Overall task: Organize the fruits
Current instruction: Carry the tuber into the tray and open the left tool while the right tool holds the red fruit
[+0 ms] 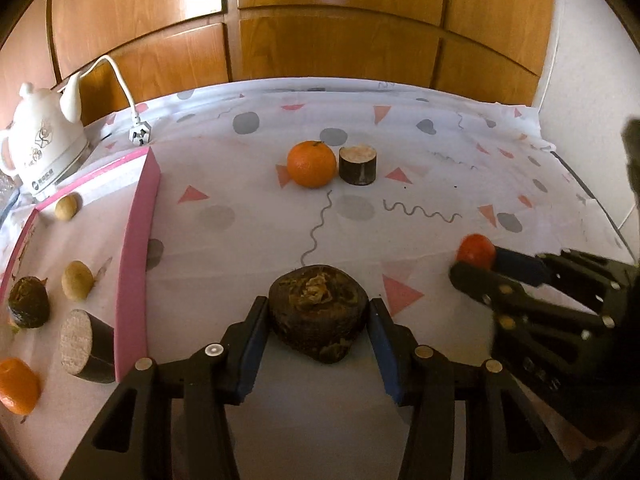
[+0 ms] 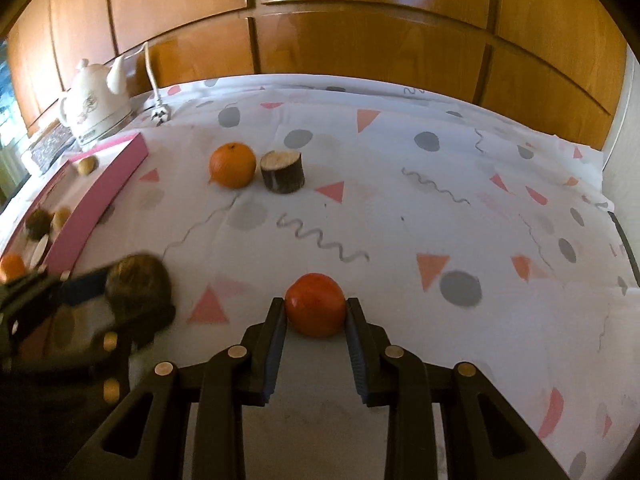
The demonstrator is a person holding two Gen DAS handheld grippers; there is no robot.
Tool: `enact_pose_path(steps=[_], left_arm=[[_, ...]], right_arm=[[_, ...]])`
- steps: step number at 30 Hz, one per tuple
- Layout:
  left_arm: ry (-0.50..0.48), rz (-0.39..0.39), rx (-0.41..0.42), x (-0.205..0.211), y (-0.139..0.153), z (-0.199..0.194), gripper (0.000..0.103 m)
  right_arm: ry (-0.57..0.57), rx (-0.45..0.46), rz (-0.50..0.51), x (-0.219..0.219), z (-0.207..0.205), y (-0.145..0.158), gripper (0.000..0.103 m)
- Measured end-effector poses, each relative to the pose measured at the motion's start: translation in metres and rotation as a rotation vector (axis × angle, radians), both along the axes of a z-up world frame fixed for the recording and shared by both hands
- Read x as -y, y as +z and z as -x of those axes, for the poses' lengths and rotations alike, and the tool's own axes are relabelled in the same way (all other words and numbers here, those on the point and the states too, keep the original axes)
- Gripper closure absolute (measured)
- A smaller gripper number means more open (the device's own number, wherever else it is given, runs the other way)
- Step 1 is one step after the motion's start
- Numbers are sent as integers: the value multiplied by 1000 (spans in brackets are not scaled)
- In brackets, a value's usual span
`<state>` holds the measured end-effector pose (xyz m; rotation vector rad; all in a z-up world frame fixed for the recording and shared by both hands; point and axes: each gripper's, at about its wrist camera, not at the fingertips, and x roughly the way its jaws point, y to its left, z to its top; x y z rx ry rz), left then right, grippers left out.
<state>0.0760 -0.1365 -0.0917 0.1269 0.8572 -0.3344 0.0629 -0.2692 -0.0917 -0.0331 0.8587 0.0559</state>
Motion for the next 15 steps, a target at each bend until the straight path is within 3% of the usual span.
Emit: enact_pose_path(steps=[15], left_arm=[[-12, 19, 17, -3, -1, 4, 53]], right_arm=[[-21, 32, -25, 2, 8, -3, 73]])
